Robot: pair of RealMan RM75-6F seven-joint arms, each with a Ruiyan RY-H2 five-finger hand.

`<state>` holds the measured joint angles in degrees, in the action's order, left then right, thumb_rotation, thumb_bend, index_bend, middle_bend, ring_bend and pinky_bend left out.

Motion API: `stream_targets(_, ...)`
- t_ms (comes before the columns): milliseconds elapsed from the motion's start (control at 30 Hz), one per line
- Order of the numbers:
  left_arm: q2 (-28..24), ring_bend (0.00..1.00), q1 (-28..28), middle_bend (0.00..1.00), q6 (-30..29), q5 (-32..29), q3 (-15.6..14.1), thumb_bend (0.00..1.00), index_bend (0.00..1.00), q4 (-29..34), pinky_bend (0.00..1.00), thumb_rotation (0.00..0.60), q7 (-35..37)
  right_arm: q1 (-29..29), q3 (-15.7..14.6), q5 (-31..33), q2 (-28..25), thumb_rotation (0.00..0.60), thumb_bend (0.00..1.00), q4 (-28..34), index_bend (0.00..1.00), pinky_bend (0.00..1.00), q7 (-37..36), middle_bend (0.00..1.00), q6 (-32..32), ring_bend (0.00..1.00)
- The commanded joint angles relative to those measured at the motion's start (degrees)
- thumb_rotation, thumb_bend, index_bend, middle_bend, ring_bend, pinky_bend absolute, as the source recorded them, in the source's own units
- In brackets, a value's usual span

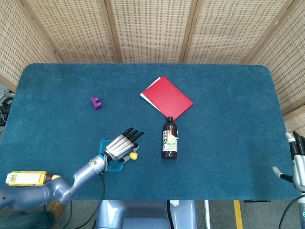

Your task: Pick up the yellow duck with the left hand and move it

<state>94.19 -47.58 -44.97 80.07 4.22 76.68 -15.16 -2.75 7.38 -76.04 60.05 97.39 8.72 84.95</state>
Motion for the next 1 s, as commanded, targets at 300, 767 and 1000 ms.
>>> stream_targets(300, -1.1, 0.0, -0.6, 0.0, 0.5, -1.5, 0.2, 0.21, 0.17, 1.5, 0.0, 0.6, -1.1, 0.0, -0.1, -0.2, -0.1, 0.6, 0.0, 0.3, 0.03, 0.0, 0.1, 0.0, 0.1, 0.0)
stream_targets(767, -14.4, 0.0, 7.7, 0.0, -16.7, -0.8, 2.8, 0.14, 0.0, 12.8, 0.0, 0.6, 0.7, 0.5, -0.7, -2.4, -0.9, 0.6, 0.0, 1.3, 0.03, 0.0, -1.0, 0.0, 1.3, 0.0)
stream_targets(1000, -25.3, 0.0, 19.5, 0.0, -29.4, -5.6, 0.5, 0.13, 0.0, 23.6, 0.0, 0.6, -2.0, 0.8, -0.9, -3.2, -1.1, 0.6, 0.0, 1.1, 0.03, 0.0, -2.1, 0.0, 1.5, 0.0)
